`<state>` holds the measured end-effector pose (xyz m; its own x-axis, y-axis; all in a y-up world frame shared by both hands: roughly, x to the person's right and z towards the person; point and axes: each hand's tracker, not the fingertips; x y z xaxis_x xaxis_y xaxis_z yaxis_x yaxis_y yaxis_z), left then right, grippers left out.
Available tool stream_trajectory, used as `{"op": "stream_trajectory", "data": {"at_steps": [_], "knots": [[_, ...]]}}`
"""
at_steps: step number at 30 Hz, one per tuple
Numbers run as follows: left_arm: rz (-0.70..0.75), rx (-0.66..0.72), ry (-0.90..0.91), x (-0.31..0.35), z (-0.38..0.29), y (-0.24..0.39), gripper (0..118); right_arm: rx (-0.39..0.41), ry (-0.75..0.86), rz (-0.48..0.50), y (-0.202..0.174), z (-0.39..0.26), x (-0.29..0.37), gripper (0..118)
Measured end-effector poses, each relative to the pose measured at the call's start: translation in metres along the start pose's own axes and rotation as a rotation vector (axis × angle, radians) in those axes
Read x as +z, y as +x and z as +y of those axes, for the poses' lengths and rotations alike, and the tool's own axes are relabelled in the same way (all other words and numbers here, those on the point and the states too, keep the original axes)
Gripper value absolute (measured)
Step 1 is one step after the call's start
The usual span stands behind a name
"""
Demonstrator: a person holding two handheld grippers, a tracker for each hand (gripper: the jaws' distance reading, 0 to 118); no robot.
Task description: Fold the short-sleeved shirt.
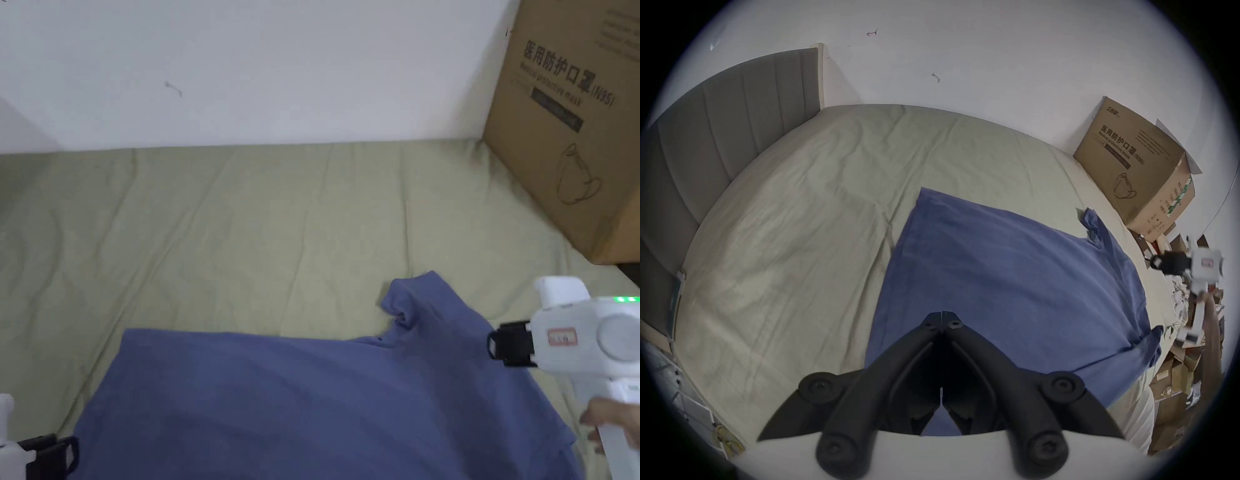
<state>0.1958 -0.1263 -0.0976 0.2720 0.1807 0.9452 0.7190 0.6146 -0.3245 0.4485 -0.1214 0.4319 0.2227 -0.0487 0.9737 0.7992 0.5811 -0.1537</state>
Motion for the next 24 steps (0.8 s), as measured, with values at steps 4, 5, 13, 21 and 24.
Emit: {"op": "stream_trajectory", "data": {"at_steps": [4,5,13,21,24], "knots": [[0.020,-0.005,-0.012,-0.010,0.004,-0.006,0,-0.070,-0.148,-0.047,0.018,0.031,-0.072,90],[0.022,-0.001,-0.018,-0.013,0.004,-0.007,0,-0.110,-0.181,-0.025,0.020,0.033,-0.085,90],[0.017,0.003,-0.052,-0.044,0.025,-0.010,43,-0.034,-0.233,-0.055,-0.011,0.028,-0.110,30],[0.038,0.002,-0.031,-0.123,0.100,-0.002,108,-0.121,-0.232,0.006,0.001,0.027,-0.110,2],[0.016,0.039,-0.058,-0.159,0.123,0.001,107,-0.110,-0.234,0.011,0.001,0.027,-0.110,2]]}}
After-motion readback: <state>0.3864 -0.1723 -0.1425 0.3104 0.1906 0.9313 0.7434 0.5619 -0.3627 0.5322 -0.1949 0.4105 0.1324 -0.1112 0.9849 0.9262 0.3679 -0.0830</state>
